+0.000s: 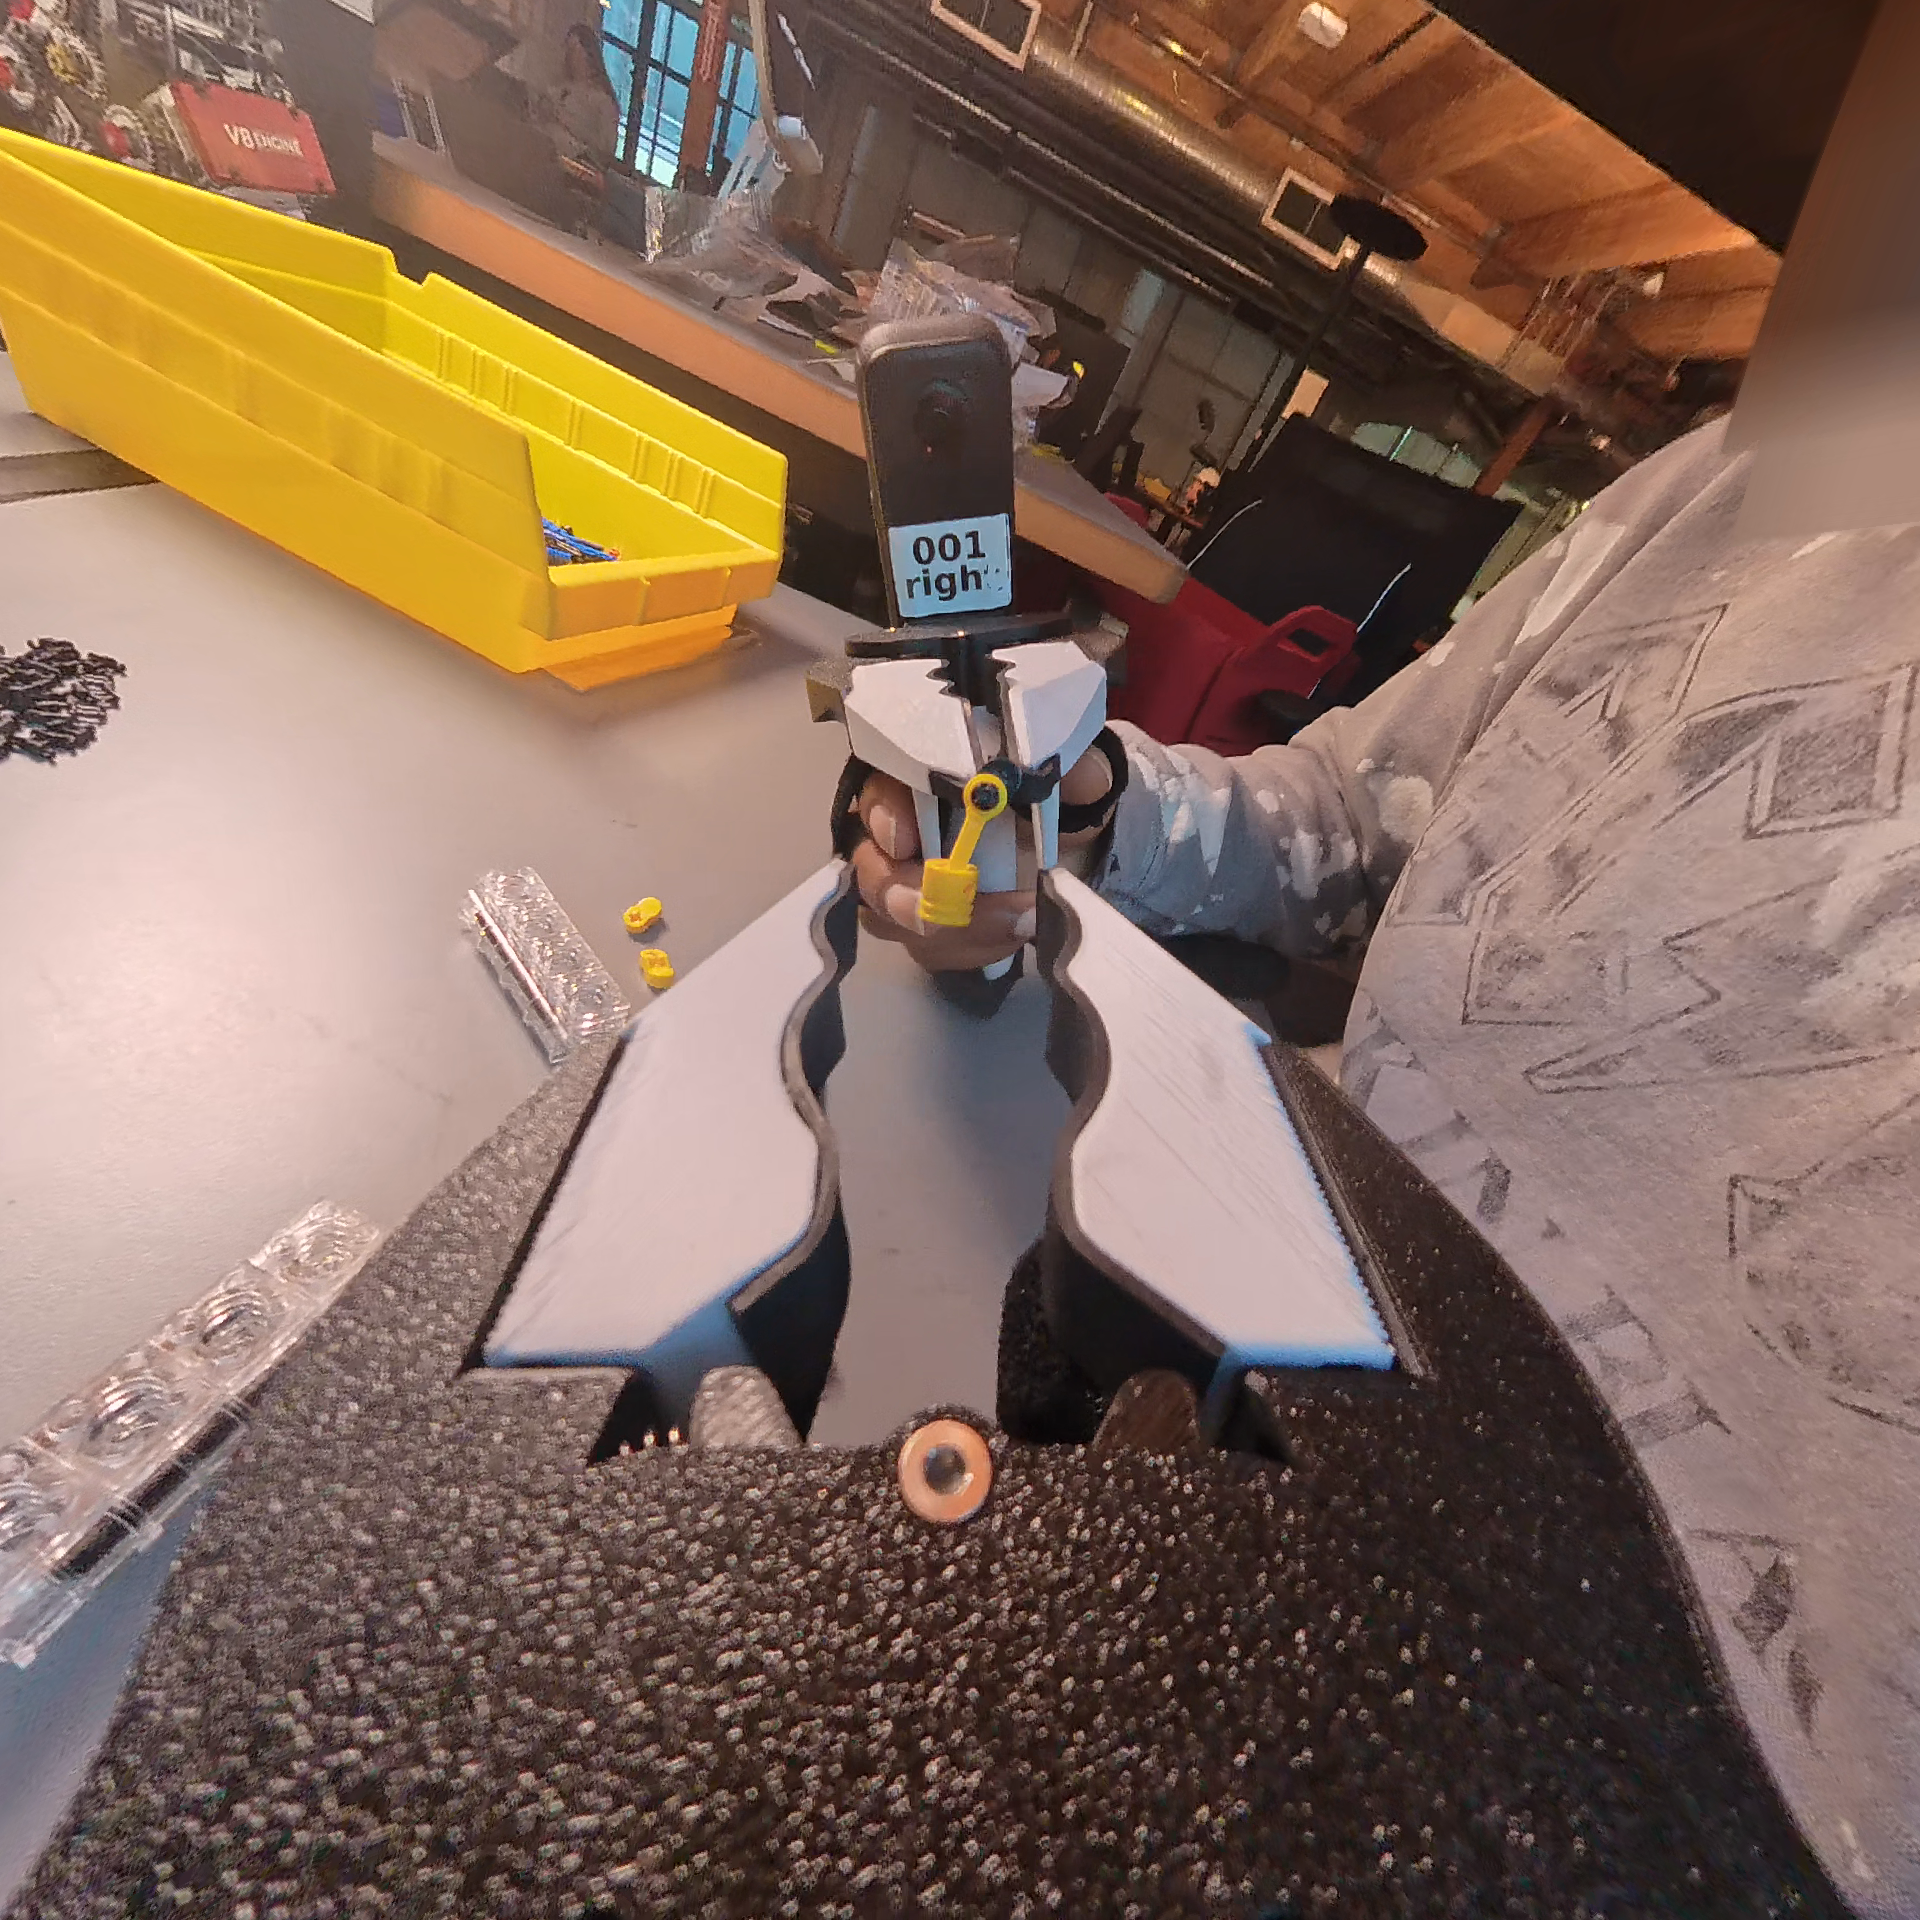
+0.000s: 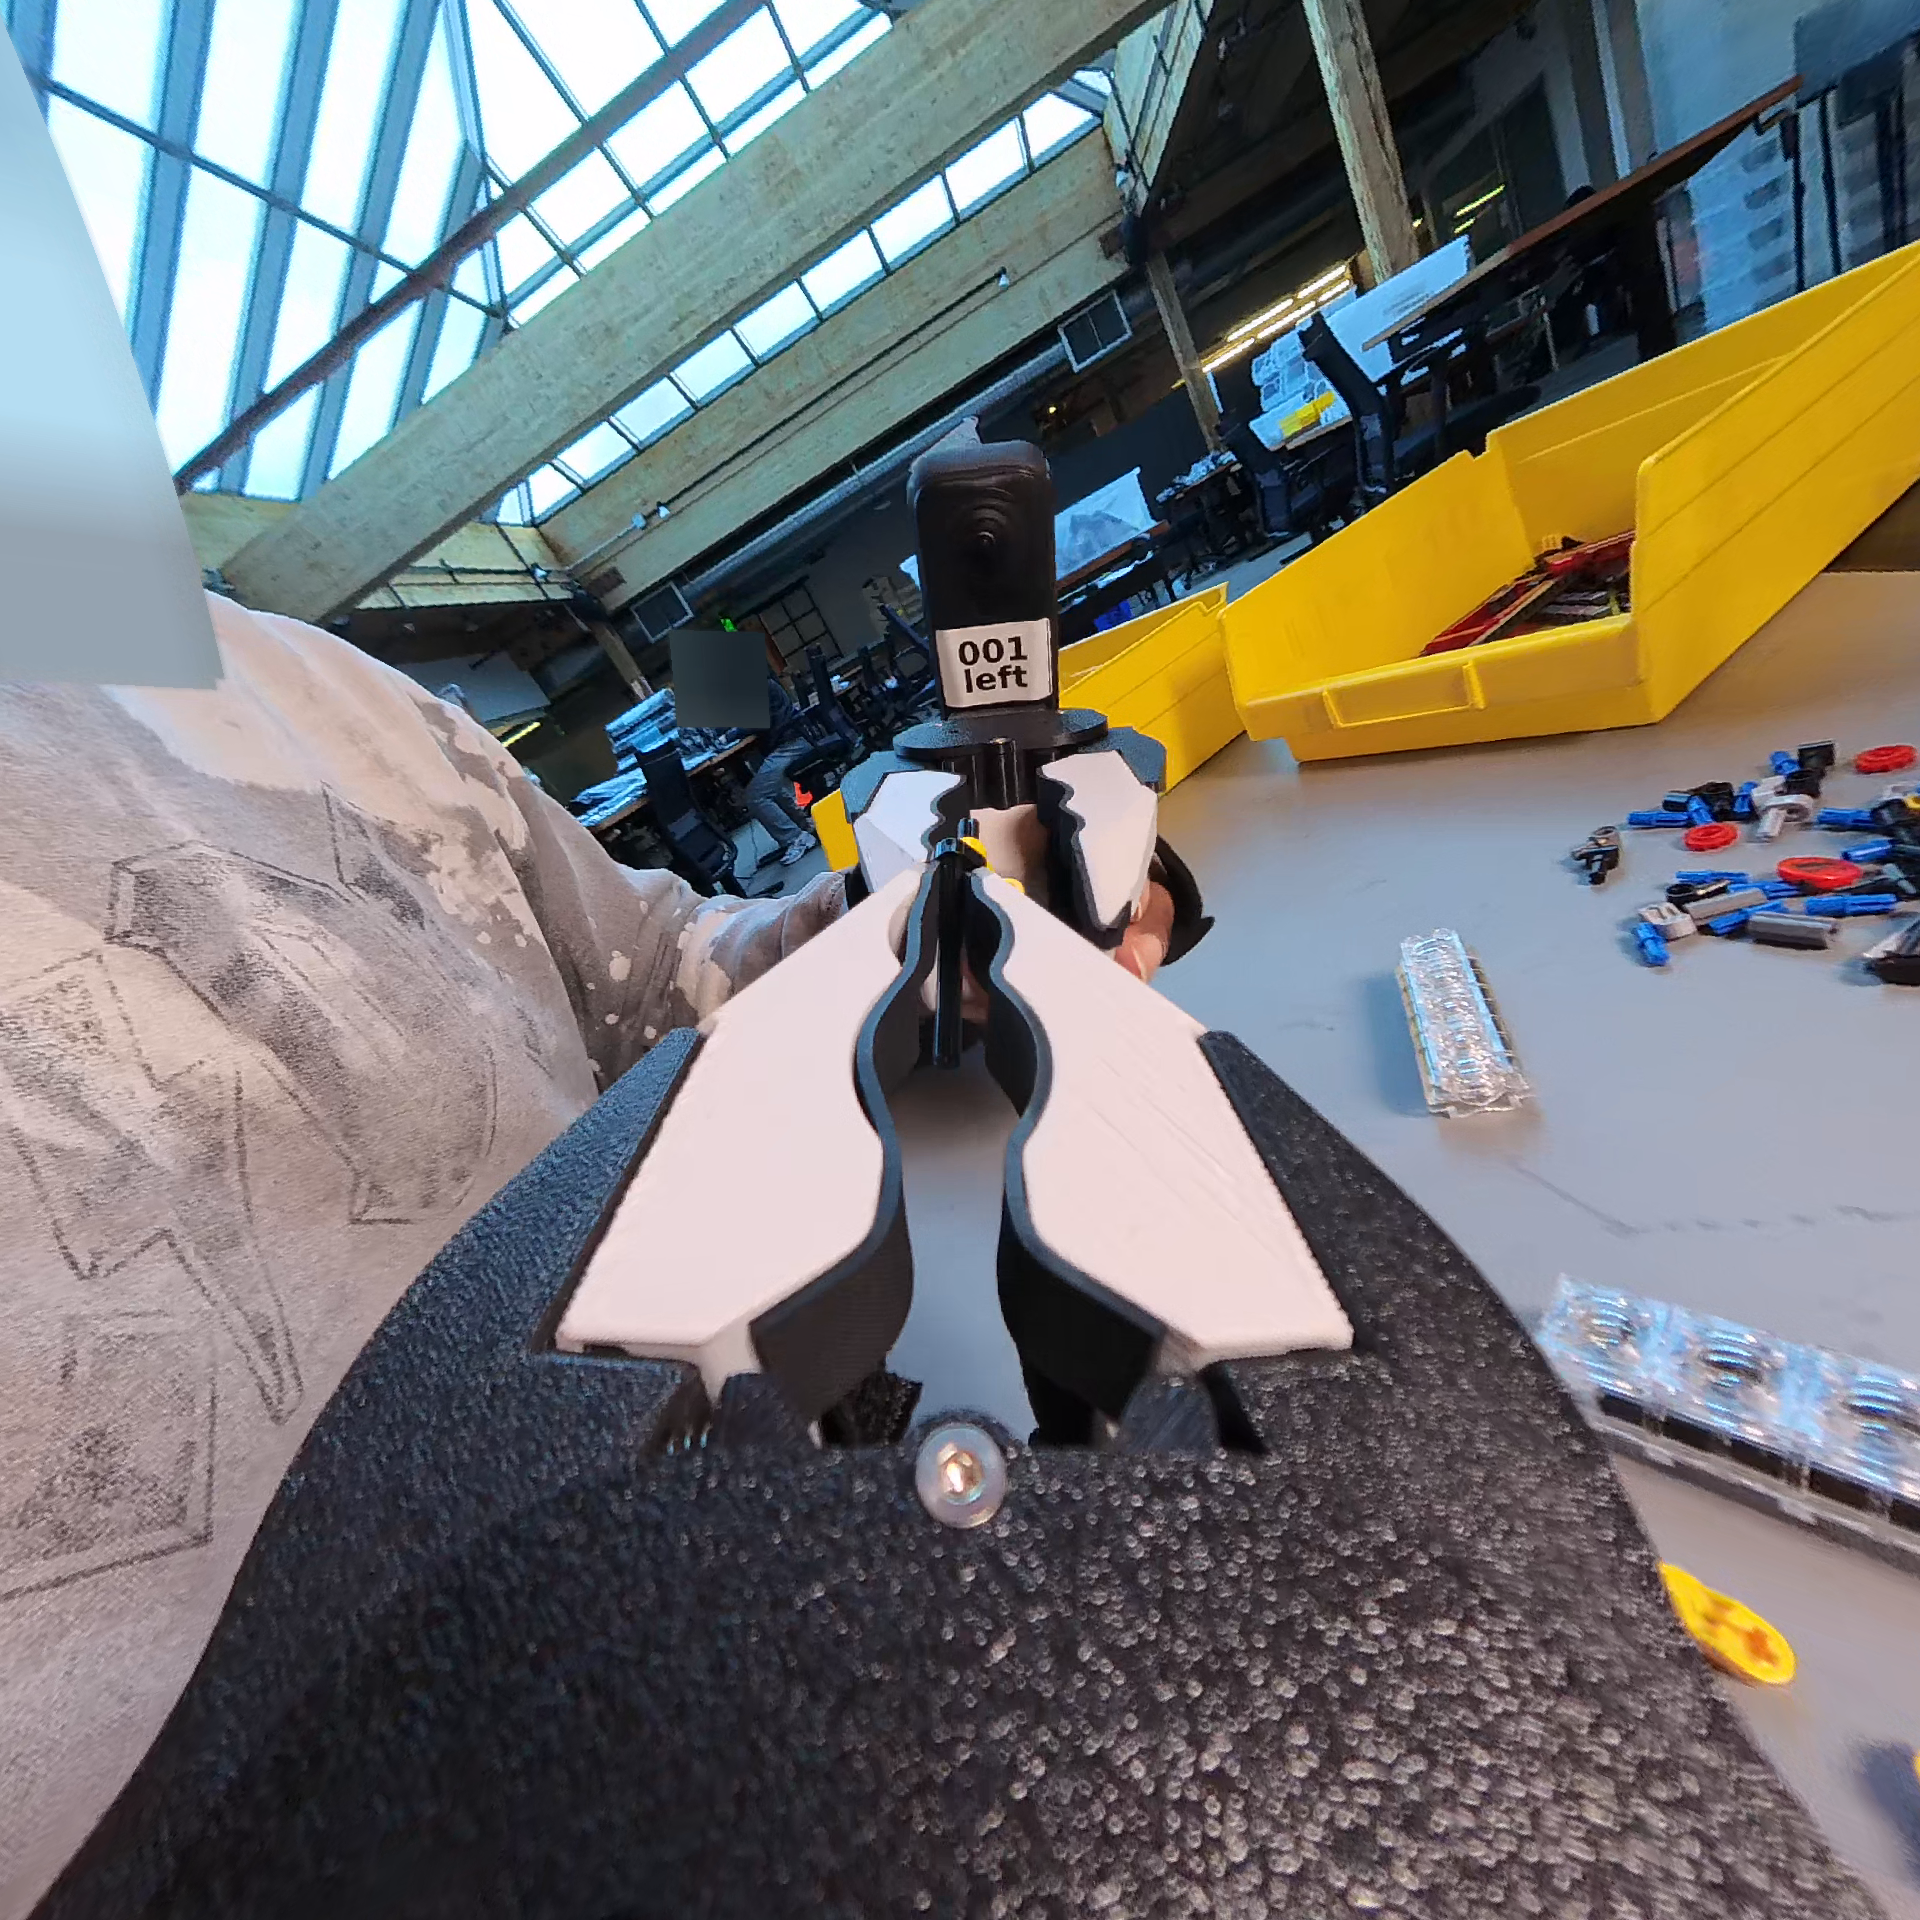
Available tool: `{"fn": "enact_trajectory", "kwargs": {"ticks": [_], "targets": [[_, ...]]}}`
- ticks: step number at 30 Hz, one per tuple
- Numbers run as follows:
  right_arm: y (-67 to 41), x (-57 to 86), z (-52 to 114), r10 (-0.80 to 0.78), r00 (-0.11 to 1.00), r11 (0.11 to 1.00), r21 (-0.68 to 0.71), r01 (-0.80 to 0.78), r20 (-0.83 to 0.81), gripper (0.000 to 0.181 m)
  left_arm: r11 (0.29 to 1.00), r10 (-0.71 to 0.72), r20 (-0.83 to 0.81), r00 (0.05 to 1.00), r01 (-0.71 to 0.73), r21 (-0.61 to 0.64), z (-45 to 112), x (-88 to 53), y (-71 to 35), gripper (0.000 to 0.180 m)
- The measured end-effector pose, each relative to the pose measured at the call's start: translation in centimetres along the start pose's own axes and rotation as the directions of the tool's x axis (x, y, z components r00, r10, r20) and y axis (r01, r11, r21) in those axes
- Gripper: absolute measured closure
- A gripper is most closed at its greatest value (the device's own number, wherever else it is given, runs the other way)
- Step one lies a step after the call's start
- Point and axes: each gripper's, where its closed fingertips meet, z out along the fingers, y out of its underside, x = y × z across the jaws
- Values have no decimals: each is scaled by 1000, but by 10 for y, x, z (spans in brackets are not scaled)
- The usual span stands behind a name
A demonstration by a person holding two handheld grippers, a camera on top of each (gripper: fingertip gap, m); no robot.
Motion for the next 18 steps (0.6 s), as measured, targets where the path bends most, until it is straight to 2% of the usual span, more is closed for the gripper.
{"fn": "enact_trajectory", "kwargs": {"ticks": [1,4,14,18], "targets": [[1,-1,1,6,1000,1000,-5,-6,7,178,1000,25,4,1000,-25,-11,1,1,1,150],[4,-2,2,6,1000,1000,-20,-6,14,178,997,72,-2,997,-72,-26,1,6,3,173],[12,0,1,-4,1000,996,-84,6,15,177,983,168,27,985,-166,-77,-6,6,3,173],[11,2,1,18,1000,997,-75,-17,8,177,982,184,55,981,-182,-41,-7,4,-3,173]]}}
